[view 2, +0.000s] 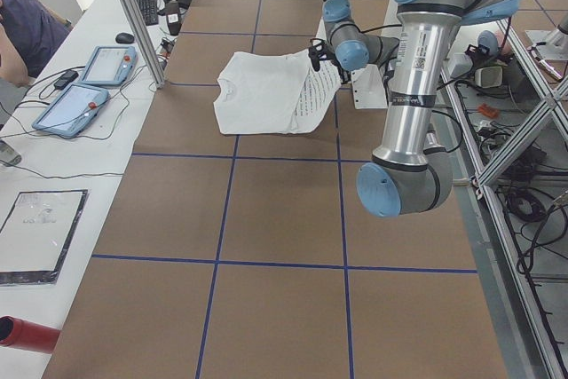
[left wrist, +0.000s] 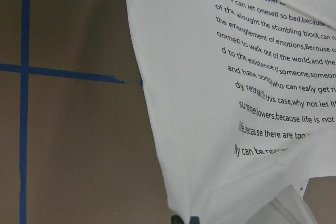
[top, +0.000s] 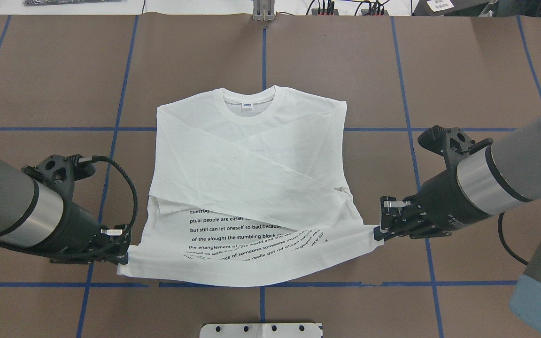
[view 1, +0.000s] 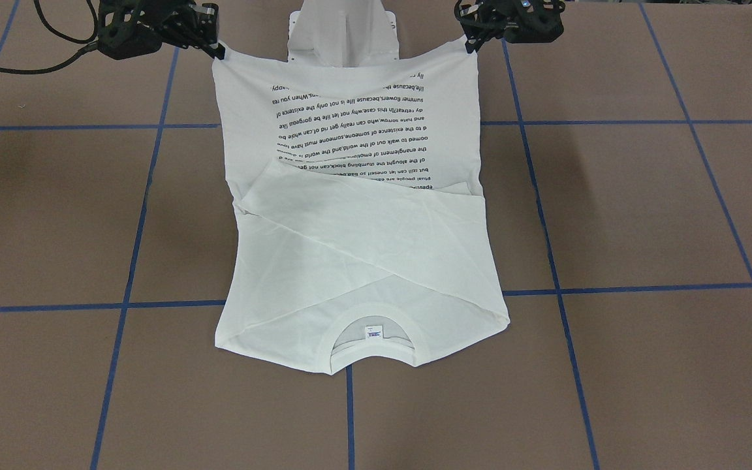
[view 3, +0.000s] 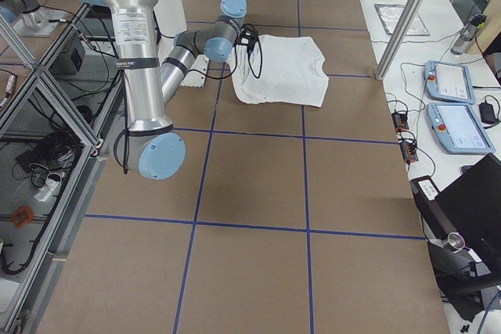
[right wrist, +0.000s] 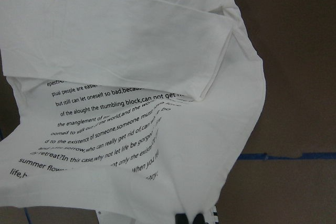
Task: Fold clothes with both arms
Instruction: 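Lift the hem corners with both grippers and fold them toward the collar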
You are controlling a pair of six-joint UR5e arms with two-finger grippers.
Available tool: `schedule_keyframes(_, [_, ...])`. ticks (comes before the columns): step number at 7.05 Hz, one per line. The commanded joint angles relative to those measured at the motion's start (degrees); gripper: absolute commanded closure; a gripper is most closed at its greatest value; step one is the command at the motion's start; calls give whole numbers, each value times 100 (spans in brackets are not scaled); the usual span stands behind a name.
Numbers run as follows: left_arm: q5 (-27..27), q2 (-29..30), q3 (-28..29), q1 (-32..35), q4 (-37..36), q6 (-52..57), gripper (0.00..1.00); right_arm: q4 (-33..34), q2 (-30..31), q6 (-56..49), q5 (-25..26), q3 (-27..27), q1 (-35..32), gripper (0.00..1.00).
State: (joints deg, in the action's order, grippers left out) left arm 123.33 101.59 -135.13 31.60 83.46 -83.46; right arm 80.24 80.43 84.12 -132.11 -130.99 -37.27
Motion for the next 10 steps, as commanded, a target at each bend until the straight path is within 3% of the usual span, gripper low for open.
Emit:
schedule_keyframes(1, [7,220,398,547,-5,303,100,0,-411,-106,10,476,-297,100])
schedule_keyframes(2, [7,612,800,662,-14,304,100,0,-753,-115,19,826,-446,100])
schedule_keyframes(6, [-2,1133,1830,1399,100,664,100,-9,-1474,-897,132,2057,-957,100])
schedule_keyframes(8, [-11,1258,2488,1481,668,665,100,-17,-1854,-967,335,2612,-966,100])
schedule_keyframes(10, [-28,1284,3148,1673,1249,665,100,-26,-1855,-1248,335,2867,-1088,100])
